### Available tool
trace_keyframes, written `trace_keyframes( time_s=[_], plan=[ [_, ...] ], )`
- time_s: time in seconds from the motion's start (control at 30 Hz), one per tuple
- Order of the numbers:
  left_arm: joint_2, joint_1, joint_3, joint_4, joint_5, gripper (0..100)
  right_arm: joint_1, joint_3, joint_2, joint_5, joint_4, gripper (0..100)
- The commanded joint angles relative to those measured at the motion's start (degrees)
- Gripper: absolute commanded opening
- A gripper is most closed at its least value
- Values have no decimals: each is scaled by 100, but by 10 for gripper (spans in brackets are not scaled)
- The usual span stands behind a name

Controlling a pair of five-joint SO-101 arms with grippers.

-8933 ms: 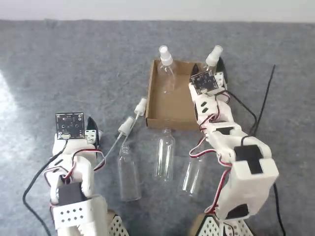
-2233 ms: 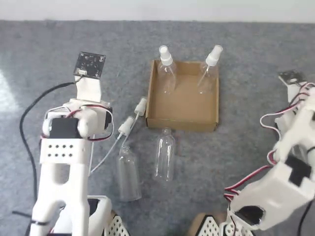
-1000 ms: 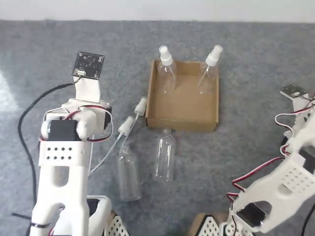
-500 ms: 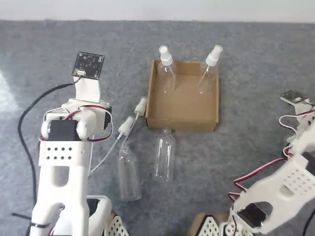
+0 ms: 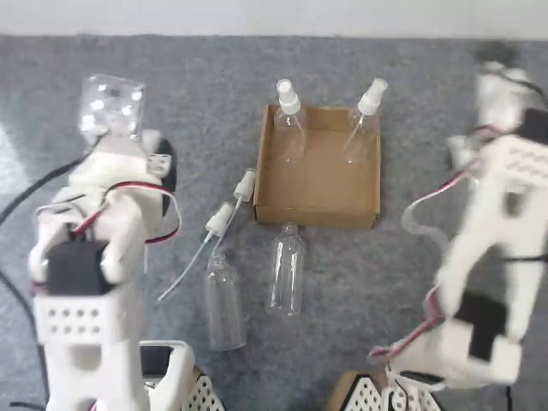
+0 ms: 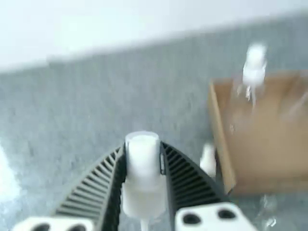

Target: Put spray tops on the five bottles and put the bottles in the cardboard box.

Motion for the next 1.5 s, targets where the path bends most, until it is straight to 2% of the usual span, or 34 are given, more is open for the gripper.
trace_keyframes(
  time_s=[0.0, 0.1, 0.2, 0.4, 0.53, 0.67, 0.97, 1.13, 1.27, 1.47],
  plan=[
    [-176, 18, -857, 62, 501, 10, -1842, 809, -1429, -967, -286, 6],
    [-185, 62, -1420, 62, 844, 10, -3187, 2004, -2387, -1301, -1103, 6],
    [-185, 62, -2026, 62, 1292, 10, -4171, 3279, -3213, -1345, -2009, 5],
    [-185, 70, -2826, 62, 2154, 10, -5270, 5037, -3802, -1503, -3556, 5],
    [-176, 360, -2633, 70, 2268, 10, -5824, 5345, -3837, -1547, -3908, 6],
    [-185, 756, -2167, -149, 2268, 10, -6167, 5363, -3846, -1547, -4154, 6],
    [-176, 765, -1112, -1240, 2259, 10, -6281, 5978, -4207, -1547, -4778, 6],
    [-176, 765, -875, -1336, 2251, 10, -6290, 6778, -4919, -1556, -5490, 6],
    [-176, 765, -523, -1653, 2259, 10, -6290, 6901, -5235, -1547, -5393, 6],
    [-176, 818, -312, -1635, 2268, 10, -6290, 6901, -5244, -1547, -5385, 6]
  ],
)
